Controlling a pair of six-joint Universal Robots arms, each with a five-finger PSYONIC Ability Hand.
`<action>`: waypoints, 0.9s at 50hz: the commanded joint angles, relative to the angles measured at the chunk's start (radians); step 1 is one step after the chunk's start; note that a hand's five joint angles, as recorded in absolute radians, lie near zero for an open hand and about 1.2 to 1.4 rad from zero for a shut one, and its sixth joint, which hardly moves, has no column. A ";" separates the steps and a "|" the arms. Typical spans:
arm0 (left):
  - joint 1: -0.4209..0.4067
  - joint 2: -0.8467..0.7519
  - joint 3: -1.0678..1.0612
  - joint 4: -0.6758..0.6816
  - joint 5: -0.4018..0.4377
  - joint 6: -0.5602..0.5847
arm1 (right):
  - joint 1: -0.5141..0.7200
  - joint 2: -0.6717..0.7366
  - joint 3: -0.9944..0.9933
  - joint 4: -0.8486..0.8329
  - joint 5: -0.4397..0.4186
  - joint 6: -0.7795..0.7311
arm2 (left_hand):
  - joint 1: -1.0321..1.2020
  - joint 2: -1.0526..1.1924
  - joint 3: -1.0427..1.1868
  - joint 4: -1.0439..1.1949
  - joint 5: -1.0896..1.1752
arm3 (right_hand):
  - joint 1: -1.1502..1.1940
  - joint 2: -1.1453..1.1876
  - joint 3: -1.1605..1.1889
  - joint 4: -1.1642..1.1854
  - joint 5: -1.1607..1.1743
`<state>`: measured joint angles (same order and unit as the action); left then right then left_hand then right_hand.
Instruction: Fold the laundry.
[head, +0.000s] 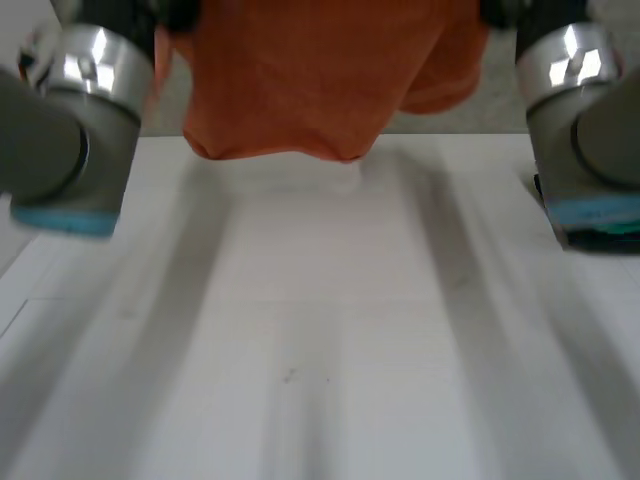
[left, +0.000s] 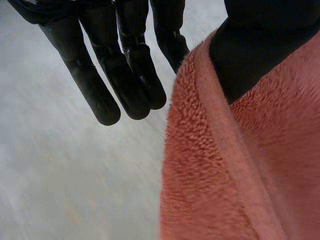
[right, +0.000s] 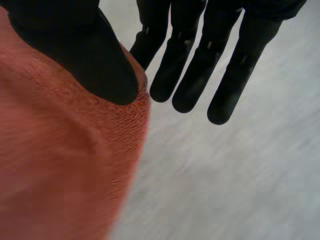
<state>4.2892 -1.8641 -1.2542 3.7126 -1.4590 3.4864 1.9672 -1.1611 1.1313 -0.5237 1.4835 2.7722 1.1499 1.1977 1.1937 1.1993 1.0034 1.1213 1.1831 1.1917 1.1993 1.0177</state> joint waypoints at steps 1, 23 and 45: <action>-0.006 0.123 -0.405 -0.069 0.005 0.007 | -0.008 -0.034 0.270 0.313 -0.052 -0.008 | 0.246 0.199 0.203 0.197 0.218 | 0.275 0.213 0.205 0.197 0.204; 0.075 -0.112 -0.603 -0.059 0.003 0.089 | -0.013 0.035 0.476 0.364 -0.129 -0.023 | -0.528 -0.576 -0.572 -0.578 -0.556 | 0.275 0.213 0.205 0.197 0.204; 0.145 -0.018 -0.725 -0.086 -0.132 0.097 | -0.034 0.034 0.487 0.367 -0.097 -0.023 | -0.162 -0.210 -0.206 -0.212 -0.190 | 0.275 0.213 0.205 0.197 0.204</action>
<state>4.3749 -1.8794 -1.9729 3.6250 -1.5533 3.5813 1.9301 -1.1275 1.6167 -0.1569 1.3871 2.7506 0.6392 0.6340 0.6333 0.6317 0.4576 1.1213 1.1832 1.1918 1.1996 1.0200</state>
